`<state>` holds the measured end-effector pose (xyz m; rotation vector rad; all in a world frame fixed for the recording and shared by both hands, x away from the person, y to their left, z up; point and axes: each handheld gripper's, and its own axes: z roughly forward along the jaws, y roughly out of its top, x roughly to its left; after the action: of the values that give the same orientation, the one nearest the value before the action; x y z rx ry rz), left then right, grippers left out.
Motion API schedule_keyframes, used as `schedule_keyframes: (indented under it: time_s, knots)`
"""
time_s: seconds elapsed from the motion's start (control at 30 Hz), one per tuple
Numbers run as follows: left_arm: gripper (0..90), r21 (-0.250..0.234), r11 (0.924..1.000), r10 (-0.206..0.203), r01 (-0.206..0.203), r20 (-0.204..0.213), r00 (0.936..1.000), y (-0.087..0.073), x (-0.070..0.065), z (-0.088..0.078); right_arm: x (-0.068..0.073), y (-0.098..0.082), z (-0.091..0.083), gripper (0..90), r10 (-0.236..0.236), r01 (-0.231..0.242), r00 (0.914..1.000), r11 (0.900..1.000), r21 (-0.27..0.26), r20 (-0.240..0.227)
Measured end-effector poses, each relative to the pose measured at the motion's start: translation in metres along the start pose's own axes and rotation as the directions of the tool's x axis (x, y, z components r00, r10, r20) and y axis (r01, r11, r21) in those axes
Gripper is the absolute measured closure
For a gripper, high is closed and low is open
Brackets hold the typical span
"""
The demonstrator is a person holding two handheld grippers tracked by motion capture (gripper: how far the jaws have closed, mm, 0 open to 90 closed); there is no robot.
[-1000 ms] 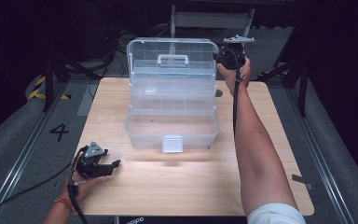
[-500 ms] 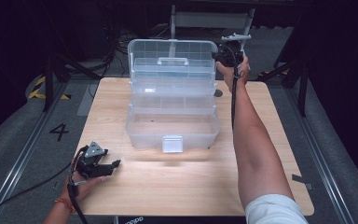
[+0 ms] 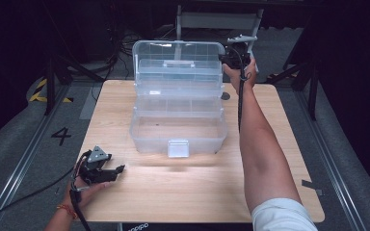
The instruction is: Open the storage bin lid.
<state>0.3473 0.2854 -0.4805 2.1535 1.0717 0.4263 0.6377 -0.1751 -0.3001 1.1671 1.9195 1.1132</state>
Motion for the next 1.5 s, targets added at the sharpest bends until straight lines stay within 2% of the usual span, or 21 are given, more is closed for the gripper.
schedule_keyframes:
  time_s: [0.17, 0.3, 0.33, 0.4, 0.43, 0.63, 0.83, 0.97, 1.17, 1.5]
  knots:
    - [29.4, 0.0, 1.0, 0.001, -0.001, -0.002, 1.0, 0.0, 0.0, 0.0, 0.0, 0.001, 0.003, 74.6, 0.003, -0.003, 0.9999, 1.0, 0.016, 0.01]
    - [29.4, -0.001, 1.0, 0.0, 0.0, 0.001, 1.0, 0.0, -0.001, 0.0, 0.002, 0.0, 0.008, 72.7, -0.025, 0.023, 0.999, 0.998, 0.059, 0.038]
    - [29.4, 0.003, 1.0, 0.001, -0.001, 0.003, 1.0, 0.0, 0.0, 0.0, 0.002, -0.002, 0.01, 76.8, -0.017, 0.015, 0.9994, 0.997, 0.07, 0.031]
    - [29.4, 0.003, 1.0, 0.001, -0.001, 0.004, 1.0, 0.0, 0.0, 0.0, 0.002, -0.003, 0.011, 77.5, -0.01, 0.009, 0.9998, 0.998, 0.067, 0.015]
    - [29.3, 0.004, 1.0, 0.0, 0.0, 0.007, 1.0, 0.0, -0.001, 0.0, 0.003, -0.006, 0.013, 78.2, -0.021, 0.019, 0.9996, 0.996, 0.084, 0.019]
    - [28.7, 0.01, 0.9999, 0.001, -0.001, 0.01, 1.0, 0.0, -0.001, -0.001, 0.002, -0.01, 0.014, 78.2, -0.024, 0.021, 0.9993, 0.994, 0.11, 0.028]
    - [28.7, 0.01, 1.0, 0.001, -0.001, 0.01, 0.9999, 0.0, -0.001, -0.001, 0.002, -0.01, 0.011, 77.0, -0.029, 0.025, 0.9992, 0.994, 0.109, 0.028]
    - [28.7, 0.006, 1.0, 0.0, 0.0, 0.007, 1.0, 0.0, -0.002, 0.0, 0.002, -0.009, 0.007, 76.3, -0.021, 0.018, 0.9994, 0.994, 0.107, 0.029]
    - [28.9, 0.005, 1.0, -0.006, 0.006, 0.007, 1.0, -0.001, -0.002, 0.0, 0.003, -0.013, -0.004, 76.0, -0.037, 0.035, 0.999, 0.995, 0.094, 0.024]
    - [28.9, 0.001, 0.9999, 0.015, -0.015, 0.005, 0.9999, -0.001, -0.002, 0.0, 0.0, -0.021, -0.039, 75.5, -0.058, 0.056, 0.998, 0.996, 0.066, 0.025]
